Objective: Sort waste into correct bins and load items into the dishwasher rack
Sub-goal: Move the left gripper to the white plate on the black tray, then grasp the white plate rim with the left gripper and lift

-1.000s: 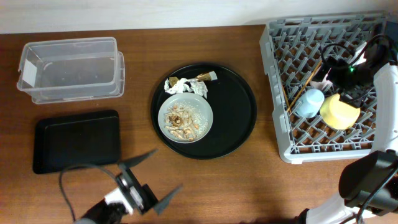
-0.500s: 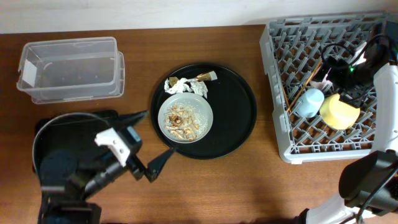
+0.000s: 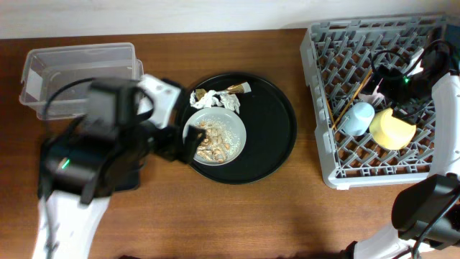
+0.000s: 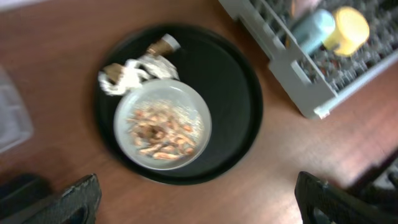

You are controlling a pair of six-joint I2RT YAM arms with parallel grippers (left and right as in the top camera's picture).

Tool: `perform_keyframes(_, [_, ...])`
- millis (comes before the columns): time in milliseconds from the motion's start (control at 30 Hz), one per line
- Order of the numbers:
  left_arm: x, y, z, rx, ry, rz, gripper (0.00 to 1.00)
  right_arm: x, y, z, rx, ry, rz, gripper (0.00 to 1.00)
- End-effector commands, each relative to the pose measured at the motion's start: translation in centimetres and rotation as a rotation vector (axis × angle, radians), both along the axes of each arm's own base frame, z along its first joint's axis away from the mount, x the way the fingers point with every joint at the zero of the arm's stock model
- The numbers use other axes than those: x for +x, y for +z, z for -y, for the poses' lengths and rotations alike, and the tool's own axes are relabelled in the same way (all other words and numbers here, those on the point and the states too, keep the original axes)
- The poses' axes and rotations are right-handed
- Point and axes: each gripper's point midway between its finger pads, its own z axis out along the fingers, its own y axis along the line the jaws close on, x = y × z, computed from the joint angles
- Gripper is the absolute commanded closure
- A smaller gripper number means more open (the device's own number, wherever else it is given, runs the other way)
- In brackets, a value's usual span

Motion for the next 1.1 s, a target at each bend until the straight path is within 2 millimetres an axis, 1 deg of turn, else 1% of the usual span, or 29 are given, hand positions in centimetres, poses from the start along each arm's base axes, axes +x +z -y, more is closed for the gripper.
perform_keyframes(0, [1.2, -1.3, 3.2, -0.03, -0.087, -0.053, 0.01, 0.0, 0.6, 0.1, -0.01, -0.002, 0.015, 0.02])
perform_keyframes(67, [2.4, -3.0, 3.8, 0.017, -0.028, -0.086, 0.01, 0.0, 0.6, 0.1, -0.01, -0.002, 0.015, 0.02])
perform_keyframes(100, [3.2, -4.1, 3.5, 0.076, 0.057, -0.1, 0.01, 0.0, 0.6, 0.1, -0.01, -0.002, 0.015, 0.02])
perform_keyframes(167, [4.7, -6.1, 2.2, 0.18, 0.26, -0.115, 0.01, 0.0, 0.6, 0.1, -0.01, -0.002, 0.015, 0.02])
perform_keyframes(200, [5.1, -6.9, 2.2, 0.209, 0.309, -0.121, 0.01, 0.0, 0.6, 0.1, -0.01, -0.002, 0.015, 0.02])
perform_keyframes(233, [5.5, -7.8, 2.7, 0.225, 0.345, -0.132, 0.01, 0.0, 0.6, 0.1, -0.01, -0.002, 0.015, 0.02])
perform_keyframes(300, [6.0, -9.1, 3.9, 0.233, 0.338, -0.145, 0.01, 0.0, 0.6, 0.1, -0.01, -0.002, 0.015, 0.02])
perform_keyframes(333, [6.3, -10.1, 5.2, 0.244, 0.314, -0.151, 0.01, 0.0, 0.6, 0.1, -0.01, -0.002, 0.015, 0.02])
perform_keyframes(400, [6.4, -11.7, 6.5, 0.274, 0.288, -0.165, 0.01, 0.0, 0.6, 0.1, -0.01, -0.002, 0.015, 0.02])
perform_keyframes(533, [5.6, -14.9, 8.0, 0.403, 0.273, -0.183, 0.01, 0.0, 0.6, 0.1, -0.01, -0.002, 0.015, 0.02])
perform_keyframes(667, [4.4, -17.8, 10.6, 0.479, 0.203, -0.194, 0.01, 0.0, 0.6, 0.1, -0.01, -0.002, 0.014, 0.02])
perform_keyframes(733, [4.7, -18.7, 12.3, 0.462, 0.182, -0.174, 0.01, 0.0, 0.6, 0.1, -0.01, -0.002, 0.014, 0.02])
perform_keyframes(833, [5.9, -19.3, 14.1, 0.417, 0.177, -0.135, 0.01, 0.0, 0.6, 0.1, -0.01, -0.002, 0.015, 0.02])
perform_keyframes(900, [6.7, -19.5, 15.0, 0.385, 0.182, -0.11, 0.01, 0.0, 0.6, 0.1, -0.01, -0.002, 0.015, 0.02])
perform_keyframes(1000, [7.6, -19.9, 15.8, 0.362, 0.184, -0.09, 0.01, 0.1, 0.6, 0.1, -0.01, -0.002, 0.015, 0.02])
perform_keyframes(1067, [8.1, -21.0, 16.3, 0.362, 0.186, -0.085, 0.02, 0.0, 0.6, 0.1, -0.01, -0.002, 0.015, 0.02])
